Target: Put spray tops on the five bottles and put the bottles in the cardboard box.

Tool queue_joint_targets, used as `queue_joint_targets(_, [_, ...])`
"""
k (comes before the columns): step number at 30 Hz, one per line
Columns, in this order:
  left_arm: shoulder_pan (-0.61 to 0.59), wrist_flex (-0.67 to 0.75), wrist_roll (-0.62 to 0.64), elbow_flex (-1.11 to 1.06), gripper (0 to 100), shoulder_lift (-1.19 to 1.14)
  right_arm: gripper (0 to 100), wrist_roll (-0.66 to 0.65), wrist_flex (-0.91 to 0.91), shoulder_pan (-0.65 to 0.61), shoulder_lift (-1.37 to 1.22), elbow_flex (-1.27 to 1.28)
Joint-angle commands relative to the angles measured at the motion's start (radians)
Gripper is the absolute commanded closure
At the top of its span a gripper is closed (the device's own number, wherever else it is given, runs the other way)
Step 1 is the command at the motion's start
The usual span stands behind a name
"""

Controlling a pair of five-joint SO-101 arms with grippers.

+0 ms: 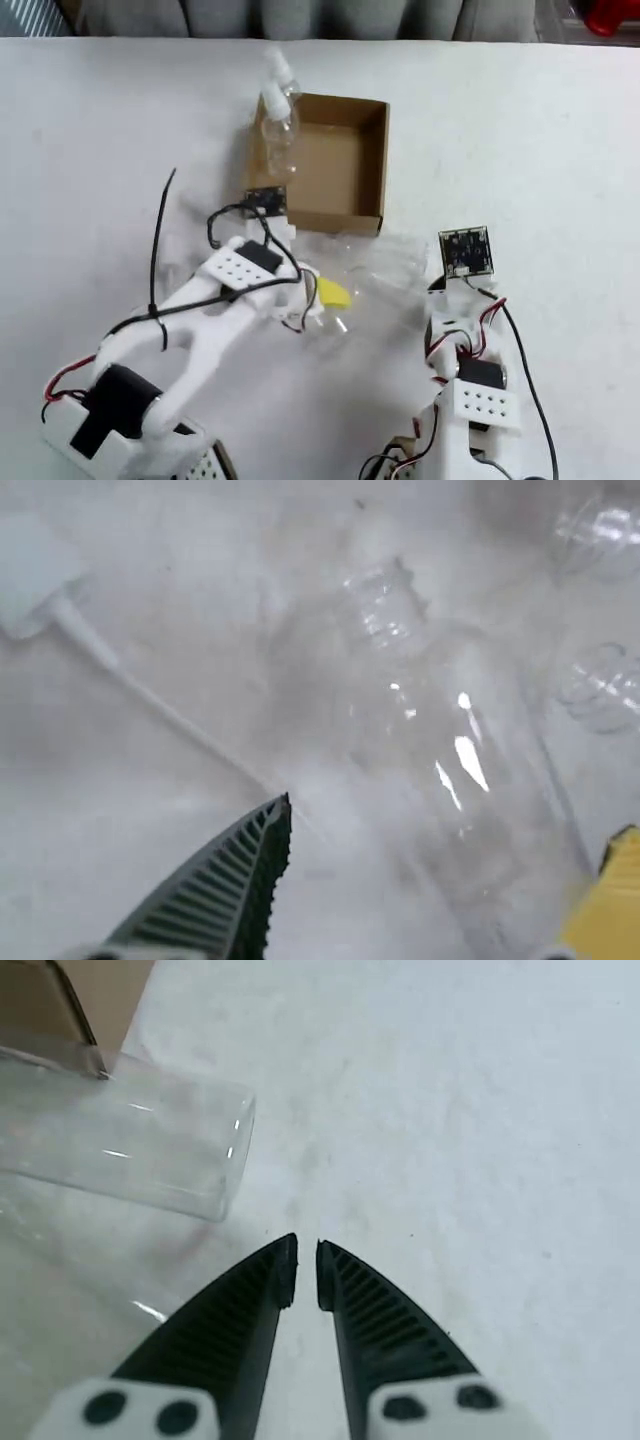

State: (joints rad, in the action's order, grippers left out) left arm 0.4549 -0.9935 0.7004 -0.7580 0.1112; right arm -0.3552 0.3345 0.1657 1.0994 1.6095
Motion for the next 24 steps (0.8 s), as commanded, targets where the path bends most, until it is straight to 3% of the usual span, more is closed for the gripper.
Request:
queue_joint_targets(1, [0.015,-0.097,-0.140,0.035,57,0.010,98.2,-0.012,-0.013,0.010,-0.005,-0.006])
queue_joint_targets(7, [0.018,-0.226,-0.298,0.043,57,0.010,98.2,-0.012,-0.012,0.010,-0.005,-0.006])
queue_joint_targets(16, [0.021,-0.192,-0.359,0.044,56,0.013,98.2,-0.012,-0.012,0.010,-0.005,-0.006])
queue_joint_targets(24, [-0.008,-0.106,-0.057,0.121,56,0.013,98.2,-0.012,-0.013,0.005,-0.005,-0.006])
